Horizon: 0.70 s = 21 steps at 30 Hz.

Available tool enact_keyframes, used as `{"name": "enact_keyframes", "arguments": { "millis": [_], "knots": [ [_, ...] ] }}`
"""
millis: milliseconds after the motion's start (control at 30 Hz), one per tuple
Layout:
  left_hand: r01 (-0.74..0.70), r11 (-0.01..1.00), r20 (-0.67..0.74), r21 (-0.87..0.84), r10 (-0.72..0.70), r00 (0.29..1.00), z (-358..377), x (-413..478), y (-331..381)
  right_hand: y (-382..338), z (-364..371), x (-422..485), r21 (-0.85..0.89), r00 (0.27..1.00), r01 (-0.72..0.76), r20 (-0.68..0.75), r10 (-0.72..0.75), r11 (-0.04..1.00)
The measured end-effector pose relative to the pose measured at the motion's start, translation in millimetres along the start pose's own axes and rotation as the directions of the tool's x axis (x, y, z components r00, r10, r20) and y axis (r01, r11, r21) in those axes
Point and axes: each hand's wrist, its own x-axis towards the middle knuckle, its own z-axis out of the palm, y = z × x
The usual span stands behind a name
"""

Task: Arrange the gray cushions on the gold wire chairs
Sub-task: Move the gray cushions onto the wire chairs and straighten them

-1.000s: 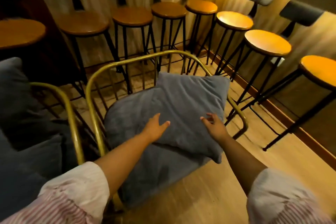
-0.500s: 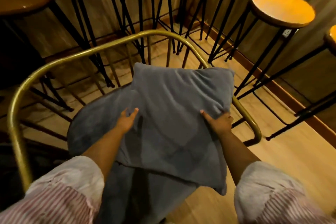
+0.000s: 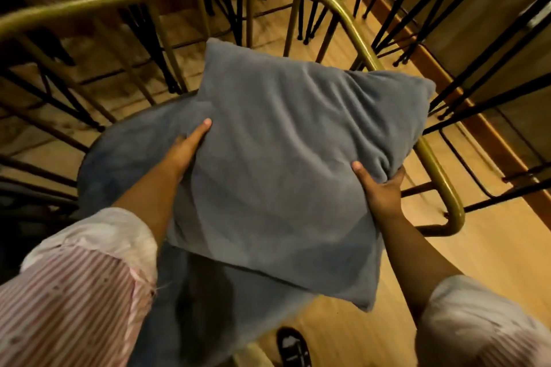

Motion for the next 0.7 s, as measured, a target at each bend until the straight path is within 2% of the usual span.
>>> {"name": "enact_keyframes", "arguments": {
  "millis": [100, 200, 300, 400, 500, 633, 700],
  "knots": [
    [-0.07, 0.998, -0.105, 0.011, 0.07, 0.992, -12.8, -24.1, -3.2, -12.8, -8.1, -4.4, 0.015, 0.997, 0.046, 0.06, -0.047, 0.999],
    [-0.132, 0.99, -0.201, -0.047, 0.12, 0.972, -33.2, -61.7, -9.9, -38.7, -10.0, -6.4, -0.018, 0.979, 0.061, 0.195, -0.057, 0.998],
    [-0.091, 0.99, -0.284, -0.104, 0.058, 0.957, -55.7, -101.6, -25.0, -68.0, 0.1, -5.5, -0.065, 0.939, 0.101, 0.335, -0.074, 0.993],
    [-0.058, 0.986, -0.343, -0.154, 0.002, 0.94, -61.3, -137.6, -42.5, -80.8, 11.2, -6.0, -0.12, 0.909, 0.106, 0.415, -0.047, 0.987],
    [0.001, 0.987, -0.418, -0.162, -0.07, 0.906, -58.3, -159.0, -68.6, -78.3, 18.3, -8.8, -0.191, 0.89, 0.092, 0.455, 0.005, 0.977],
    [0.067, 0.97, -0.398, -0.234, -0.159, 0.904, -54.4, -174.1, -99.0, -66.8, 26.3, -11.9, -0.284, 0.881, 0.106, 0.47, 0.042, 0.953],
    [0.065, 0.97, -0.4, -0.233, -0.157, 0.903, -54.2, -174.9, -111.8, -60.3, 31.0, -11.8, -0.303, 0.88, 0.119, 0.473, 0.041, 0.946]
  ]
}}
